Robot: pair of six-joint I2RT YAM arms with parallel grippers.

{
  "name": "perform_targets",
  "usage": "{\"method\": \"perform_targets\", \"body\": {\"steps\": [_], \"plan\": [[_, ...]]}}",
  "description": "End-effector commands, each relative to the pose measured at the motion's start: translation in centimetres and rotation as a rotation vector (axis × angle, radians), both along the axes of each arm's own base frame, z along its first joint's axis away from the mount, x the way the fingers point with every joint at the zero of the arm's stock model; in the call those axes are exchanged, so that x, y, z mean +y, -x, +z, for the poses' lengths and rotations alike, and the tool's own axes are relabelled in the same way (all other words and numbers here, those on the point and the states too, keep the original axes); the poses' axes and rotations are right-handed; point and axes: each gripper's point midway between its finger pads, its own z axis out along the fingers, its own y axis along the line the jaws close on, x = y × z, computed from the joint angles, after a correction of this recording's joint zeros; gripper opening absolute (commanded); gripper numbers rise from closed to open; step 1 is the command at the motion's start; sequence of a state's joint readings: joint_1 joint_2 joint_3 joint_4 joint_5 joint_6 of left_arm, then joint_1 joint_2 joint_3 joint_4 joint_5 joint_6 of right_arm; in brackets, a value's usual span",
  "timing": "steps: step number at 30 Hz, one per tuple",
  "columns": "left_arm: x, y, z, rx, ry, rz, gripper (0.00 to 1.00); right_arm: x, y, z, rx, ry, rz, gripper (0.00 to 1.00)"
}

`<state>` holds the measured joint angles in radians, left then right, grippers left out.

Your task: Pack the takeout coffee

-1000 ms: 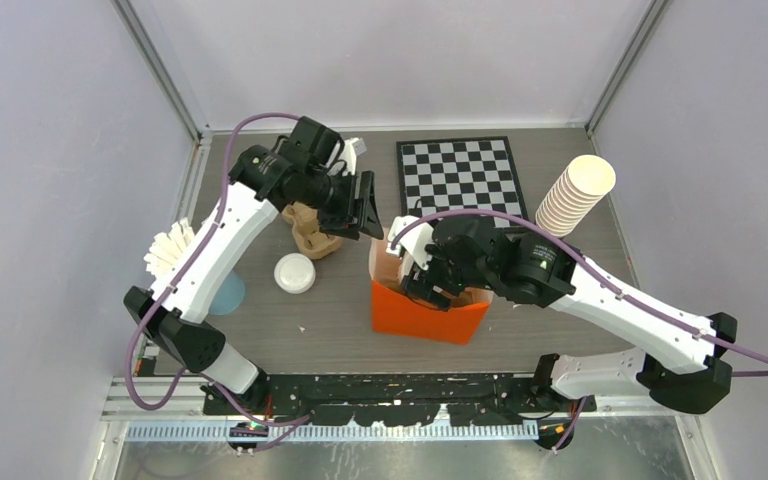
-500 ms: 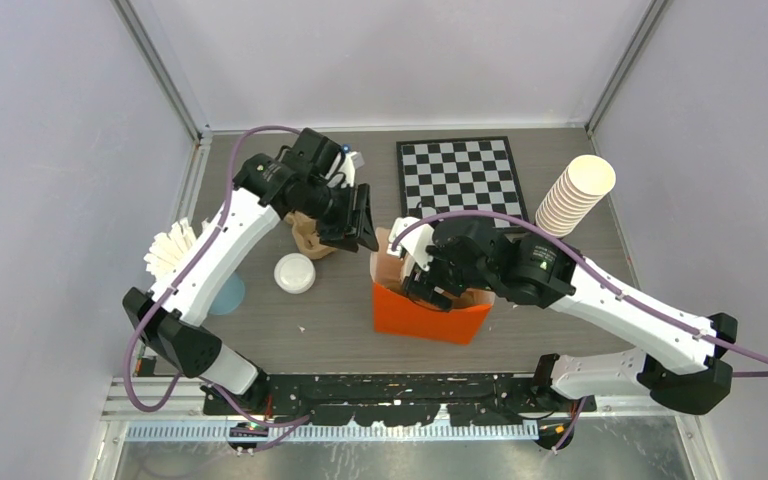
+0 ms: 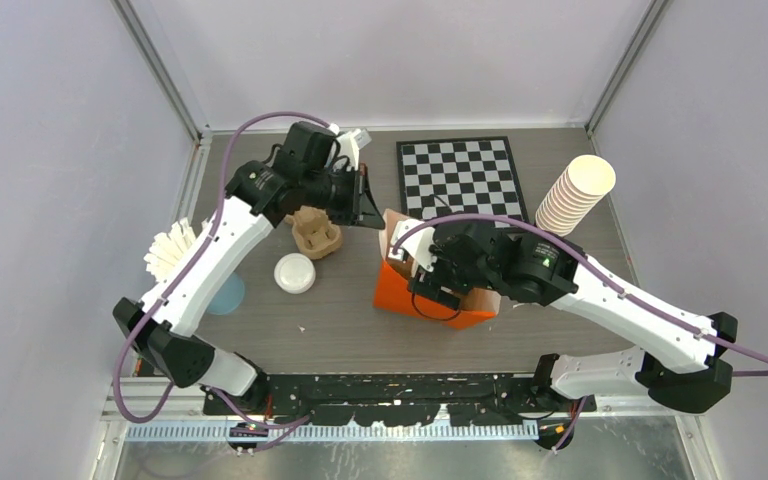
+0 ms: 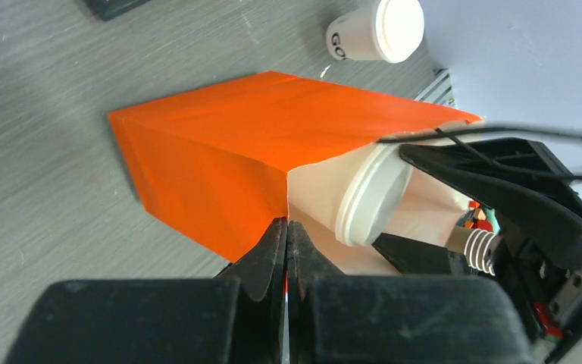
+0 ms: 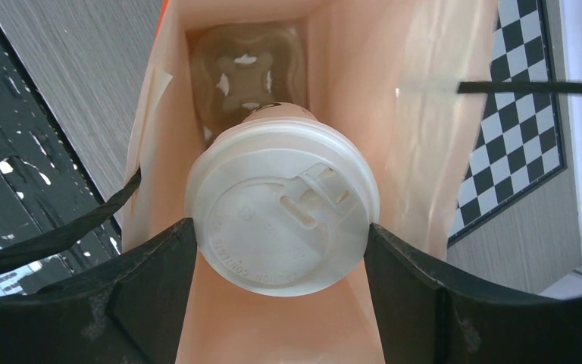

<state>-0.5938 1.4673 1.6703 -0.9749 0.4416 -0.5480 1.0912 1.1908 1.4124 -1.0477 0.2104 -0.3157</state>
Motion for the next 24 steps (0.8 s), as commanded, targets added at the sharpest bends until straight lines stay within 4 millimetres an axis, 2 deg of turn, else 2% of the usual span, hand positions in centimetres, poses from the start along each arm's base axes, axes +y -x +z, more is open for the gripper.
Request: {"method": "perform_targets", "body": {"steps": [1,6,10,12,14,15,18,21,24], "plan": [[-1.0,-0.2,3.3,-0.197,0.123,-0.082,0.00,-1.4,-0.2,1.7,-0.053,0.009,-0.011,0.61],[-0.8,0.1,2.8,-0.268,0.141,-0.115,0.00,-2.3,-0.7,1.7,-0.086,0.037,-0.039,0.61],[-0.1,0.5,1.2,-0.237,0.093,-0.116,0.03,-2.2,-0.3,0.5,-0.053,0.044,-0.037,0.60],[0.4,1.3,0.9,-0.197,0.065,-0.121,0.12,-1.9,0.1,-0.3,-0.025,0.030,-0.042,0.60],[1.0,2.1,1.7,-0.161,0.037,-0.121,0.29,-1.8,0.5,-0.9,0.001,0.017,-0.048,0.60],[1.4,2.3,1.9,-0.139,0.020,-0.108,0.34,-1.7,0.6,-0.9,0.009,0.004,-0.054,0.60],[2.5,3.6,1.2,-0.050,-0.023,-0.061,0.43,-1.3,0.8,-0.7,0.021,-0.032,-0.060,0.60],[2.4,4.9,0.4,0.039,0.013,-0.037,0.53,-1.0,0.9,-1.0,0.031,-0.034,-0.061,0.60],[2.3,5.7,-0.2,0.114,0.041,-0.001,0.56,-0.4,0.9,-1.4,0.046,-0.049,-0.070,0.60]]}}
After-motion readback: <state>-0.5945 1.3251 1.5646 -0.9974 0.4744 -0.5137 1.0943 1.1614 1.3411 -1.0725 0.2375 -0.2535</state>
